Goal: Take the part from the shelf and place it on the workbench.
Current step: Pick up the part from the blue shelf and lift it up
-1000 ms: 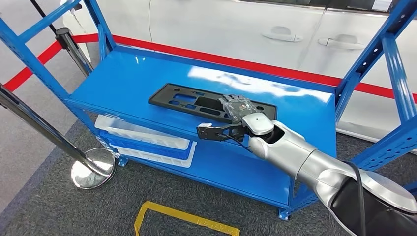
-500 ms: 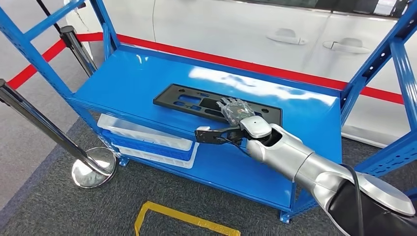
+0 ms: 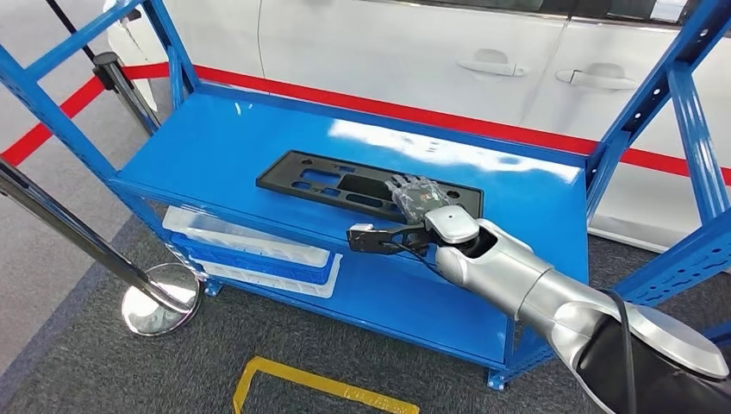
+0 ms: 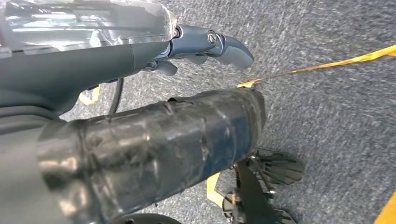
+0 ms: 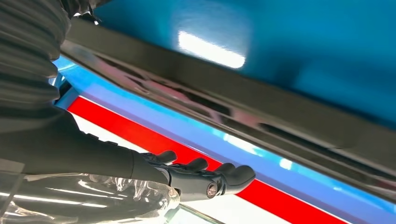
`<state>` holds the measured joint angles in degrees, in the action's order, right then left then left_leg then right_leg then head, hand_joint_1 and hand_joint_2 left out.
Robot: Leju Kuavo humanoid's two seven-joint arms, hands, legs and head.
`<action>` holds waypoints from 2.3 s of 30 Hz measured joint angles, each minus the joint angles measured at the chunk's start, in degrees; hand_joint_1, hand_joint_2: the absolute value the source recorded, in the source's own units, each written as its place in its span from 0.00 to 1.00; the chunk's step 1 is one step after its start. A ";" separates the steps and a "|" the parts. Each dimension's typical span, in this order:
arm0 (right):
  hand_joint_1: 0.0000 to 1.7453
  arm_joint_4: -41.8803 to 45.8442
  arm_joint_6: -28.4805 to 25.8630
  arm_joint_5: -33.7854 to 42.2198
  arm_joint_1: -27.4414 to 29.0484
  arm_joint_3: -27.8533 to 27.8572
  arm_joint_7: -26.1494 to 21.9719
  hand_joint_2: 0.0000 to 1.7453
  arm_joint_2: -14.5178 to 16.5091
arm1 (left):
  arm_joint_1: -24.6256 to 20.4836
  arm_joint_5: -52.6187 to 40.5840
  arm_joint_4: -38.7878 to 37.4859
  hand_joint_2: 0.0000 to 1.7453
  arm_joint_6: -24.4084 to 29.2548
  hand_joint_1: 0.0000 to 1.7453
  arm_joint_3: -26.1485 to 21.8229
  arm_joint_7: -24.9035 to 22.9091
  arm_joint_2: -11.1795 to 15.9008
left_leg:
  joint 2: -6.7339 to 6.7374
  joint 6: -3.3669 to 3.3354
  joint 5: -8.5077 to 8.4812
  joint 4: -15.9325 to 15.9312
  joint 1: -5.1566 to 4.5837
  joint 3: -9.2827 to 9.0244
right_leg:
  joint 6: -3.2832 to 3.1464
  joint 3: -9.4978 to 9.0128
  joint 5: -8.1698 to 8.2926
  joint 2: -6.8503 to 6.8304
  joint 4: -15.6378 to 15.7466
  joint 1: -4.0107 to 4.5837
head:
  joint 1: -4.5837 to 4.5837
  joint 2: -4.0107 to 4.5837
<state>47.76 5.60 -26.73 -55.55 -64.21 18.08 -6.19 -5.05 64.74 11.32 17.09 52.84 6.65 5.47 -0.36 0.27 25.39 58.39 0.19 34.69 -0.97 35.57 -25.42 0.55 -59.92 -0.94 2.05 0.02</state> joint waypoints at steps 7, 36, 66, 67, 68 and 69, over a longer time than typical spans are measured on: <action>1.00 -0.27 0.21 0.06 0.09 0.02 -0.31 1.00 -0.05 | 0.09 0.07 0.00 0.00 -0.05 0.00 0.01 -0.03 0.01 | 0.04 -0.58 -0.29 -1.33 -0.19 -0.67 | -1.71 0.31 -1.37 -0.13 -1.41 0.32 | -0.46 0.00; 0.00 1.17 -3.17 -3.96 0.80 0.27 -1.96 0.25 -0.06 | 0.04 -0.04 0.00 0.00 0.11 0.00 0.03 0.54 0.12 | -0.08 -0.38 0.03 -0.94 -0.06 -0.76 | 0.38 -1.07 -0.42 -0.31 0.65 0.48 | -0.82 0.00; 0.00 2.37 2.38 -2.73 -0.06 0.39 -2.64 0.25 -0.04 | 0.04 -0.55 0.00 0.00 -0.09 0.00 0.77 0.28 0.14 | -0.08 -0.37 0.02 -0.96 -0.04 -0.76 | 0.37 -1.07 -0.42 -0.30 0.65 0.49 | -0.83 0.00; 0.00 2.41 2.37 -2.69 -0.09 0.39 -2.60 0.00 -0.04 | 0.04 -0.55 0.00 0.00 -0.11 0.00 0.85 0.31 0.14 | -0.08 -0.37 0.02 -0.96 -0.04 -0.76 | 0.37 -1.07 -0.42 -0.30 0.65 0.49 | -0.82 0.00; 0.00 2.45 2.35 -2.67 -0.09 0.39 -2.55 0.00 -0.04 | 0.04 -0.55 0.00 0.00 -0.15 0.00 0.93 0.35 0.14 | -0.08 -0.37 0.02 -0.96 -0.04 -0.76 | 0.37 -1.07 -0.42 -0.30 0.65 0.49 | -0.83 0.00; 0.00 2.46 2.31 -2.66 -0.08 0.39 -2.51 0.00 -0.05 | 0.03 -0.56 0.00 0.00 -0.17 0.00 0.99 0.38 0.14 | -0.08 -0.37 0.02 -0.96 -0.05 -0.76 | 0.37 -1.07 -0.42 -0.30 0.65 0.49 | -0.83 0.00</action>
<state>50.23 7.91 -29.38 -55.62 -63.82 15.56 -6.24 -5.02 64.18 11.32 16.92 53.84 7.03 5.61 -0.44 -0.09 25.42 57.43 0.14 33.93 -0.60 34.50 -25.85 0.25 -59.27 -0.45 1.22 0.02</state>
